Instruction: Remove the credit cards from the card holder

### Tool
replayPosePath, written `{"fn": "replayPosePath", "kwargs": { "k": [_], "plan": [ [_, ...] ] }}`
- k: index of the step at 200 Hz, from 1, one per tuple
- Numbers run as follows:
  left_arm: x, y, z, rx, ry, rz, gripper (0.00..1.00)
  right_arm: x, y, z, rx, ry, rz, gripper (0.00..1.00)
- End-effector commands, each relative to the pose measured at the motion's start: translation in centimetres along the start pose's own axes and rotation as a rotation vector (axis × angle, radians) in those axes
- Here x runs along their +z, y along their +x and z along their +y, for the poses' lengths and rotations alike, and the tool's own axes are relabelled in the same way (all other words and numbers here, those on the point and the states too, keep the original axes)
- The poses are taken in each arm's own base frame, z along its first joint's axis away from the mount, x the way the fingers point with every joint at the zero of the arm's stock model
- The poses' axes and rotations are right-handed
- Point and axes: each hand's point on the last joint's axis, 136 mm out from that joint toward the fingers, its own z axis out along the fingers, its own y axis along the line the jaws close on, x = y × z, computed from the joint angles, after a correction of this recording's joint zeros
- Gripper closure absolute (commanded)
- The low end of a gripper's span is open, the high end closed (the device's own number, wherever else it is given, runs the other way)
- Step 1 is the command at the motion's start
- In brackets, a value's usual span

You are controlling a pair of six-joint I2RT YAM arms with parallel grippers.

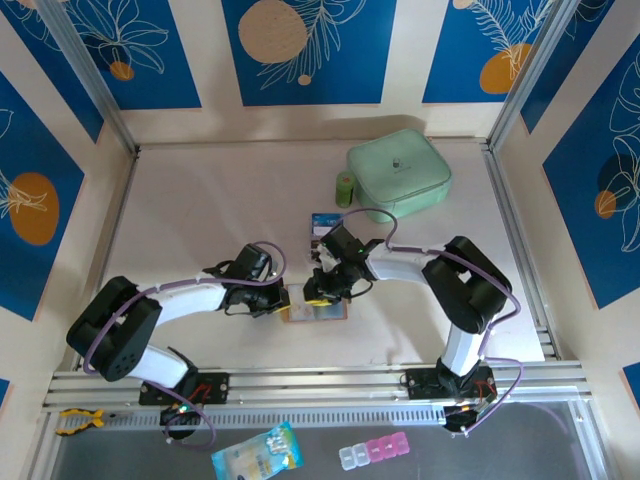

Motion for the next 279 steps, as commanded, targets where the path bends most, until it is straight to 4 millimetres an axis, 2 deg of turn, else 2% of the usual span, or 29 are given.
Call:
{"fn": "replayPosePath", "kwargs": {
  "k": [1, 138, 197, 279],
  "plan": [
    [0.1, 0.5, 1.2, -0.006, -0.027, 0.019, 0.97, 0.3, -0.1, 0.0, -0.014, 0.016, 0.011, 0.73],
    [0.2, 0.5, 1.4, -0.008, -0.025, 0.020, 0.97, 1.4, -0.1, 0.3, -0.017, -0.008, 0.034, 0.75],
    [0.3, 0.7, 1.7, -0.014, -0.033, 0.026, 0.97, 0.8, 0.3, -1.7, 0.003, 0.124, 0.028, 0.75],
    [0.4, 0.8, 1.9, -0.019, -0.041, 0.034, 0.97, -0.2, 0.2, -1.1, -0.022, 0.140, 0.008, 0.74]
  ]
}}
